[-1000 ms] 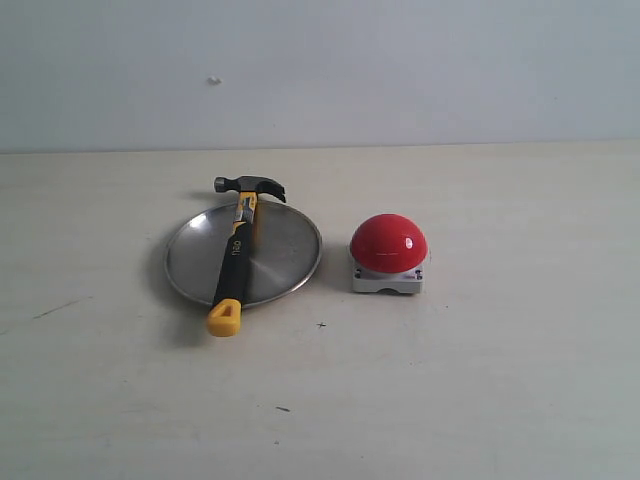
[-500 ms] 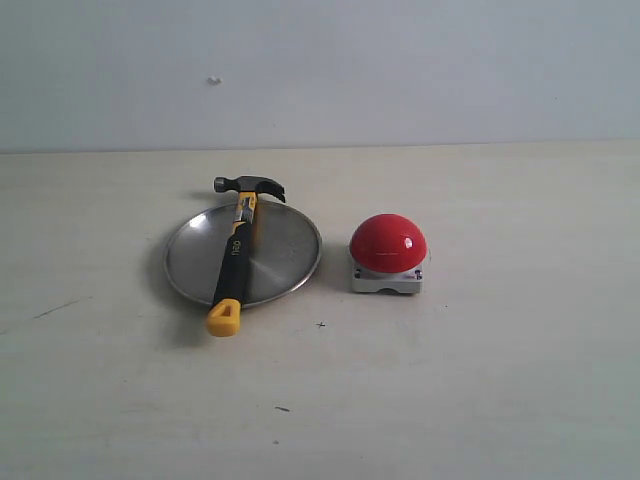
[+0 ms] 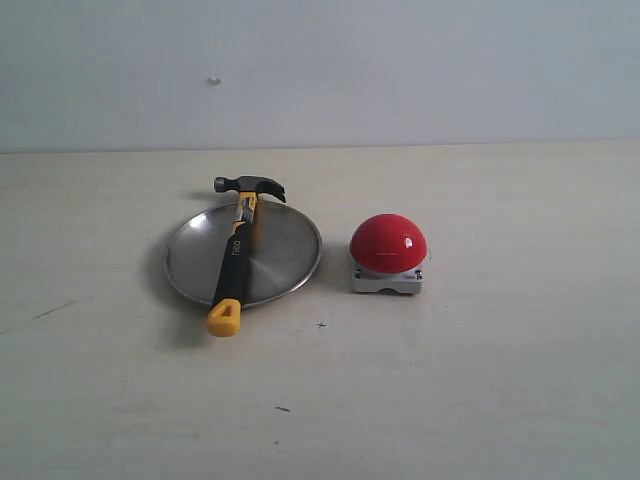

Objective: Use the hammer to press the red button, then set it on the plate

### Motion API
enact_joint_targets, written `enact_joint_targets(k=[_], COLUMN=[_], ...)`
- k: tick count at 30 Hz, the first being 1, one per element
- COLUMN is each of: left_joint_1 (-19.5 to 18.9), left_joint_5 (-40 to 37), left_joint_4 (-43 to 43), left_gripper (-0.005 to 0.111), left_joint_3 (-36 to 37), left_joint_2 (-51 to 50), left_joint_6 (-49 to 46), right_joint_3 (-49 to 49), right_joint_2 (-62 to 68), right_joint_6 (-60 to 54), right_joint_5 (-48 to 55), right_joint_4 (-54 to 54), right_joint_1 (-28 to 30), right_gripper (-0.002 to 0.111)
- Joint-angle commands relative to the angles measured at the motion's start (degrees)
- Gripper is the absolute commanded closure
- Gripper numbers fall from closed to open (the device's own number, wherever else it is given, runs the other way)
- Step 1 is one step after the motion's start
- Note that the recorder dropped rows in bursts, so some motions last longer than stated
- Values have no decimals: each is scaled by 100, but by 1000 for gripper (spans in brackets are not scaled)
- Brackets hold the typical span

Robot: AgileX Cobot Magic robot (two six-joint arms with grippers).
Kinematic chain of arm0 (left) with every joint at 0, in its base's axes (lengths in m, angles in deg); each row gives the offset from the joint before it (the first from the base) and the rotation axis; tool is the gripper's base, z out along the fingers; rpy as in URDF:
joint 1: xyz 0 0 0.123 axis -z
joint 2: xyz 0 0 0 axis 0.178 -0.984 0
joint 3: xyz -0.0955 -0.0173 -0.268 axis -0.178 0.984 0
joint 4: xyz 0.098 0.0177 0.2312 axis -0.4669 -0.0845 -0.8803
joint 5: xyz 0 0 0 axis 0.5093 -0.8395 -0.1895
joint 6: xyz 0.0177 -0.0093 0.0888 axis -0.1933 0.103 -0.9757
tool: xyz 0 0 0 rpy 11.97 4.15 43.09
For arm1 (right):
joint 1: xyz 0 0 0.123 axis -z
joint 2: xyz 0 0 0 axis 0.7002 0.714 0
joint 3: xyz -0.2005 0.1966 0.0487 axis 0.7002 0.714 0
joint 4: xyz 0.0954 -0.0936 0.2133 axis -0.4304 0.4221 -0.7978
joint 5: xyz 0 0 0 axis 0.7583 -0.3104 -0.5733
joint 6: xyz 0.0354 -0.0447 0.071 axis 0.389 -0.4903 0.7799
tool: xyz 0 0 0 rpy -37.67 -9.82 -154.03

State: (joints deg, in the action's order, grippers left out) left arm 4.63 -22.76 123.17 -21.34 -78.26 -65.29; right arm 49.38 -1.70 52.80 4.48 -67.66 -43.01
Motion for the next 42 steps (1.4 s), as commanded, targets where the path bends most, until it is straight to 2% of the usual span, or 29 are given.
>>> enact_joint_targets(k=[1,11,15,17,23,25,27,30,36,42], left_joint_1=[-6,-6,-6,-6,-6,-6,-6,-6,-6,-6], left_joint_5=[-18,-18,-140,-332,-427,-427,-452,-452,-452,-452], left_joint_4=[32,32,-978,-1986,-6459,-7829,-8722,-9472,-10680,-10697], left_gripper=[107,107,107,107,107,107,107,107,107,107], left_joint_3=[15,15,15,15,15,15,15,15,15,15], left_joint_2=[39,39,39,39,39,39,39,39,39,39], left_joint_6=[-11,-11,245,1313,6271,7510,8465,9122,9817,9754], right_joint_3=[24,24,24,24,24,24,24,24,24,24], right_joint_2=[-35,-35,-35,-35,-35,-35,-35,-35,-35,-35], right_joint_6=[-4,-4,-4,-4,-4,-4,-4,-4,-4,-4], right_joint_5=[-13,-13,-13,-13,-13,-13,-13,-13,-13,-13], right_joint_4=[4,4,4,4,4,4,4,4,4,4], right_joint_1=[35,35,35,35,35,35,35,35,35,35], right_gripper=[108,108,108,108,108,108,108,108,108,108])
